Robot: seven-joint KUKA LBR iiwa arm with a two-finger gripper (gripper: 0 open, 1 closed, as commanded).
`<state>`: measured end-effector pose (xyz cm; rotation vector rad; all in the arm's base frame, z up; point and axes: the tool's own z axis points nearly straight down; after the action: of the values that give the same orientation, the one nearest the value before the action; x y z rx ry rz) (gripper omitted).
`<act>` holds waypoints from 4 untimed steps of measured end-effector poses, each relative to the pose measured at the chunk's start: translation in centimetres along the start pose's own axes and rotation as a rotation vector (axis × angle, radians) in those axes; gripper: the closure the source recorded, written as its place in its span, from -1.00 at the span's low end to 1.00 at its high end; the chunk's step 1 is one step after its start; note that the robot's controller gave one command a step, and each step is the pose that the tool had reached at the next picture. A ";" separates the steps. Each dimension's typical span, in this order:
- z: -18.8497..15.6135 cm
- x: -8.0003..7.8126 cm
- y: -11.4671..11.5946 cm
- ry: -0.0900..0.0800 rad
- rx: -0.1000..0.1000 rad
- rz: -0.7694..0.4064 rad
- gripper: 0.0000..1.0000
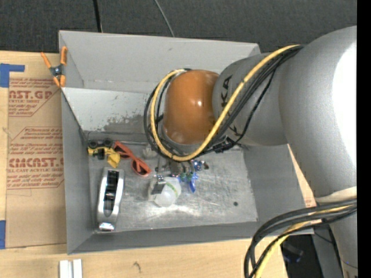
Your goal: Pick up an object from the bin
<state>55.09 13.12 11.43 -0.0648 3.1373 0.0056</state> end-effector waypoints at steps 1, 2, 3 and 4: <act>1.8 -0.6 -1.9 0.009 0.005 0.036 -1.00; 2.0 -1.4 -1.1 0.001 0.002 -0.246 -1.00; 3.6 -1.8 3.1 -0.010 0.000 0.299 1.00; 3.6 -1.8 3.1 -0.010 0.000 0.299 1.00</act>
Offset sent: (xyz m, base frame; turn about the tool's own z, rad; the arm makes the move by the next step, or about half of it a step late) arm 0.0295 0.0082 -0.0443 0.1454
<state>56.81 16.26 7.89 0.4019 3.1022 0.0070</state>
